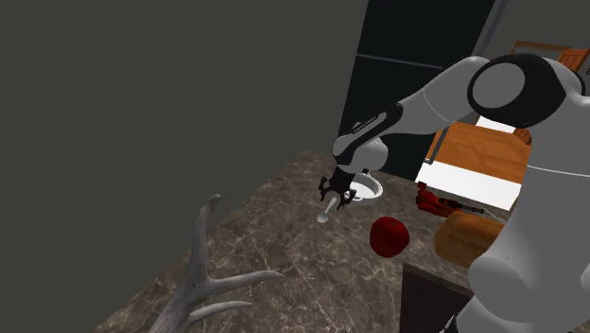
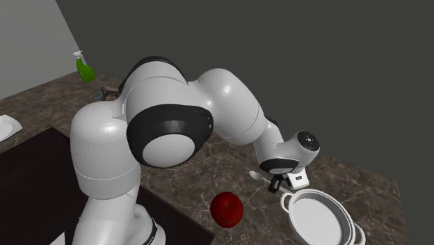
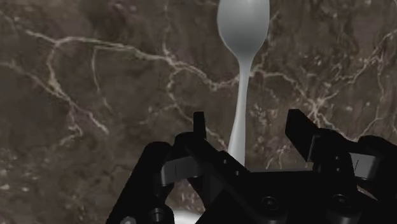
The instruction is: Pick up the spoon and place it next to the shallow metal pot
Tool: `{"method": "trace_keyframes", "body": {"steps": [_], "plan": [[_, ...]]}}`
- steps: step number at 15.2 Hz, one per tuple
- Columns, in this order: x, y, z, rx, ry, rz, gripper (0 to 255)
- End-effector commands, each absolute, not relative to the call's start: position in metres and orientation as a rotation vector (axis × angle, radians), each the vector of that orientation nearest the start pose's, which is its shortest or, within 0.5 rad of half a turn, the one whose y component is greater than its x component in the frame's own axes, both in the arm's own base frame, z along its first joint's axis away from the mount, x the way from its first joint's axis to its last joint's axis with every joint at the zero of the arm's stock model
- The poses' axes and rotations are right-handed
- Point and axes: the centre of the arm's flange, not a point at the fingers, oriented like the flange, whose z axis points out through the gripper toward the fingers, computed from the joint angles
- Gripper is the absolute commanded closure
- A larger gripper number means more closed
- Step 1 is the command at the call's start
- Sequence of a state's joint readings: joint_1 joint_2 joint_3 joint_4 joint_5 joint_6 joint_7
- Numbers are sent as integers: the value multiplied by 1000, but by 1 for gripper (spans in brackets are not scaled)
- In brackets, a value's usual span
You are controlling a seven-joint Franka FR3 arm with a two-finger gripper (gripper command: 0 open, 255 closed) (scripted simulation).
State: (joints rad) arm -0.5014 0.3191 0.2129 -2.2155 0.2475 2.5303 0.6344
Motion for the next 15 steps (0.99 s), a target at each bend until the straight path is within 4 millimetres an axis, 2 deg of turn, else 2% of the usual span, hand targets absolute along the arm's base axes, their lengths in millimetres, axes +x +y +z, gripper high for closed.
{"method": "trace_keyframes", "body": {"steps": [1, 4, 8, 15], "plan": [[529, -159, 235, -2475, 1581, 57, 0], [529, -159, 235, -2475, 1581, 57, 0], [525, -168, 284, -2475, 1581, 57, 0], [525, -168, 284, -2475, 1581, 57, 0]]}}
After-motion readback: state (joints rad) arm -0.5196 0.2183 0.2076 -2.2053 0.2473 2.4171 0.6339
